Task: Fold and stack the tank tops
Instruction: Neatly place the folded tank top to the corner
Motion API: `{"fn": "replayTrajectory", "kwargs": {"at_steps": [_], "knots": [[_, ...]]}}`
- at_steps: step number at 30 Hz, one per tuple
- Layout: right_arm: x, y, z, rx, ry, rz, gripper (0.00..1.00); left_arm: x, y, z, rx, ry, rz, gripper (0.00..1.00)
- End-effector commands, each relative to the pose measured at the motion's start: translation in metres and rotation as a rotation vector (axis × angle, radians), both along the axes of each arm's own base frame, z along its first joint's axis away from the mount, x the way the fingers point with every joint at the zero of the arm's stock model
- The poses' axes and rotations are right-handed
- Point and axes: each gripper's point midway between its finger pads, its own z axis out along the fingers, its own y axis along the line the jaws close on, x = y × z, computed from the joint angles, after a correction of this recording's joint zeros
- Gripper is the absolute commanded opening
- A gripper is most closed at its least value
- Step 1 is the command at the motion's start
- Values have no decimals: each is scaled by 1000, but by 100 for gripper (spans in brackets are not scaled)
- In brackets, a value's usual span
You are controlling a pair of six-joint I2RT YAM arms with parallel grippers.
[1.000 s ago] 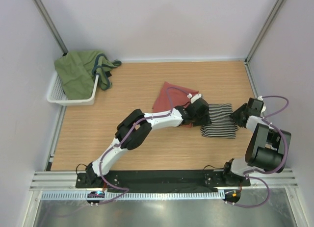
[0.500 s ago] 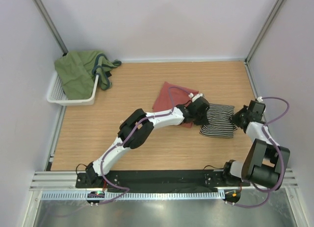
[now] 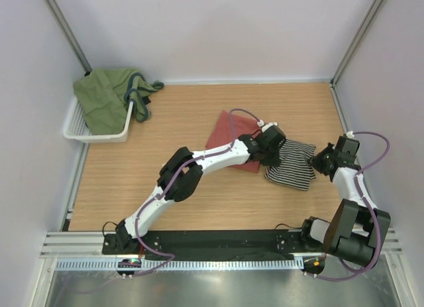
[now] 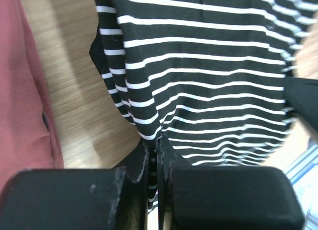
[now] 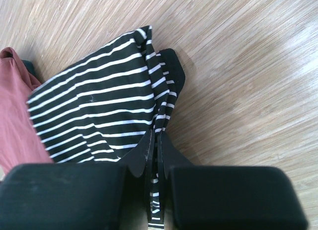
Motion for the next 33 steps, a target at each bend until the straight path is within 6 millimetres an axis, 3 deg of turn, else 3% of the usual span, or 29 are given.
{"fn": "replayTrajectory", "kwargs": {"at_steps": [1, 11, 19, 33], "knots": [[14, 3, 26, 6, -76, 17, 2, 14, 0, 81, -70, -104, -11, 0], [18, 9, 33, 25, -99, 25, 1, 25, 3, 99, -79, -116, -28, 0], [37, 27, 46, 27, -132, 61, 1, 39, 11, 112, -72, -139, -20, 0], [90, 92, 89, 21, -220, 144, 1, 92, 81, 135, -44, -166, 72, 0]]}}
